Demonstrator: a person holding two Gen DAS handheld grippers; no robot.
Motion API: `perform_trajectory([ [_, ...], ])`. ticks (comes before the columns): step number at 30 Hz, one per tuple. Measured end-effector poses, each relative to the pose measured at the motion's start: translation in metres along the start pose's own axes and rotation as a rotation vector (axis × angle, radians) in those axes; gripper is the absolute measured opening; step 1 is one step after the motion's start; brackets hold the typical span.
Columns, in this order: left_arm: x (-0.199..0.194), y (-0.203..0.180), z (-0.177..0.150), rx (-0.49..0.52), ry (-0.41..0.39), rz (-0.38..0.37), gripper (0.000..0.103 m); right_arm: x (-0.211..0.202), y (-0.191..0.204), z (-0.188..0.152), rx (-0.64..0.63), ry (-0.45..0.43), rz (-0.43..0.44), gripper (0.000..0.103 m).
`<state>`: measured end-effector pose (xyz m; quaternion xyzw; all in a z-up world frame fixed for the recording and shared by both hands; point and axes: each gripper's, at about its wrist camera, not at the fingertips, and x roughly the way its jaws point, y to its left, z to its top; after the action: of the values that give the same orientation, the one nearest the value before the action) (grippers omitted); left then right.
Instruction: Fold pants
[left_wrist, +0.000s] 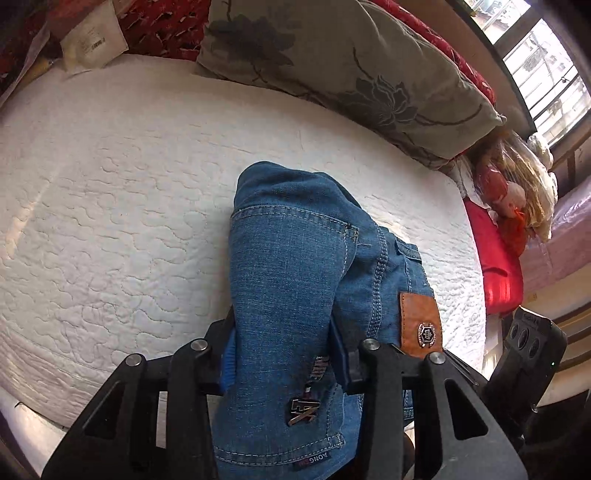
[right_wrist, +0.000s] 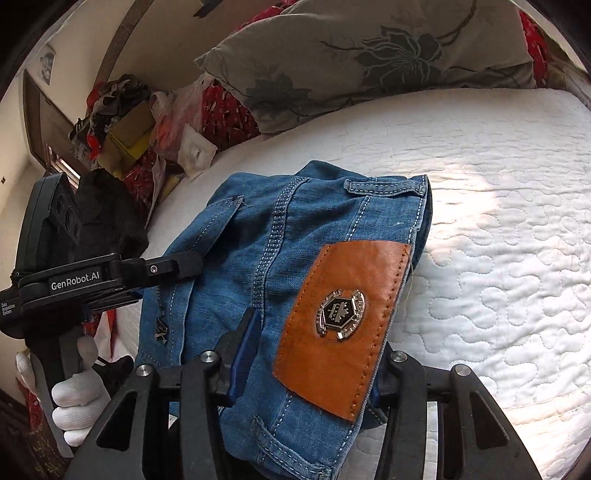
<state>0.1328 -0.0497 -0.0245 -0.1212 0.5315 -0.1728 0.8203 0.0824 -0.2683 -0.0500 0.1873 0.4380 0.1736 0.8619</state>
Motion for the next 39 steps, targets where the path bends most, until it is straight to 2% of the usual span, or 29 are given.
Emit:
perform_trajectory([
  [5, -0.034, 0.019, 0.036, -0.027, -0.147, -0.001, 0.039, 0.009, 0.040, 0.041, -0.083, -0.072, 0.024, 0.049],
  [7, -0.037, 0.032, 0.051, -0.028, -0.193, 0.029, 0.039, 0.021, 0.053, 0.055, -0.100, -0.095, 0.032, 0.052],
  [8, -0.032, 0.041, 0.058, -0.031, -0.202, 0.068, 0.041, 0.033, 0.055, 0.061, -0.095, -0.083, 0.027, 0.053],
  [9, -0.024, 0.052, 0.062, -0.033, -0.189, 0.121, 0.043, 0.049, 0.053, 0.066, -0.079, -0.046, 0.014, 0.055],
  [11, 0.001, 0.076, 0.070, -0.073, -0.108, 0.196, 0.043, 0.080, 0.039, 0.069, -0.010, 0.040, -0.023, 0.057],
  [13, 0.014, 0.102, 0.076, -0.148, -0.035, 0.165, 0.043, 0.096, 0.022, 0.067, 0.074, 0.081, -0.005, 0.057],
  [16, 0.010, 0.118, 0.070, -0.171, -0.049, 0.150, 0.043, 0.087, 0.008, 0.062, 0.146, 0.041, 0.044, 0.057],
  [19, 0.002, 0.114, 0.061, -0.163, -0.057, 0.144, 0.043, 0.070, 0.002, 0.059, 0.165, 0.017, 0.024, 0.068],
  [21, -0.002, 0.106, 0.053, -0.151, -0.050, 0.148, 0.047, 0.059, 0.002, 0.054, 0.169, 0.014, -0.007, 0.082],
  [25, -0.004, 0.089, 0.029, -0.105, -0.050, 0.210, 0.048, 0.049, 0.002, 0.038, 0.203, 0.075, -0.071, 0.095],
  [26, -0.005, 0.084, 0.023, -0.089, -0.051, 0.235, 0.048, 0.047, 0.003, 0.032, 0.203, 0.096, -0.088, 0.102],
  [29, -0.008, 0.070, 0.003, -0.037, -0.053, 0.298, 0.048, 0.041, 0.007, 0.012, 0.184, 0.130, -0.137, 0.103],
  [36, -0.033, 0.047, -0.026, 0.023, -0.129, 0.374, 0.048, 0.002, 0.023, -0.021, 0.163, 0.072, -0.099, 0.103],
  [39, -0.045, 0.036, -0.033, 0.068, -0.144, 0.448, 0.048, -0.015, 0.036, -0.029, 0.135, 0.045, -0.083, 0.103],
])
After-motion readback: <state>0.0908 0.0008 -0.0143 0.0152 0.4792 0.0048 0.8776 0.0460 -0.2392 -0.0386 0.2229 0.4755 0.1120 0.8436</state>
